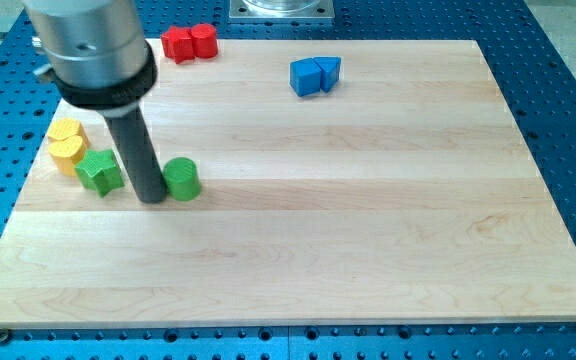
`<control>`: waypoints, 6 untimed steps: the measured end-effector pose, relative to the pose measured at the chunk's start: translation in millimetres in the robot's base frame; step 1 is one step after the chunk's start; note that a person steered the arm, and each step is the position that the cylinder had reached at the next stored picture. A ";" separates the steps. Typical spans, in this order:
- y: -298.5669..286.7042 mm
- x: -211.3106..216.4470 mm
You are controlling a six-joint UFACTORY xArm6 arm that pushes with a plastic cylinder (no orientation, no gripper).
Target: Push the green star to the bottom of the board
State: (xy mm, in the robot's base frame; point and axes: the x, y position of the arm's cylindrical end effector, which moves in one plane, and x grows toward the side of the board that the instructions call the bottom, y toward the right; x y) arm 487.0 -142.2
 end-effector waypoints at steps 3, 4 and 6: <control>-62.1 -79.5; -78.6 -47.4; -48.9 62.2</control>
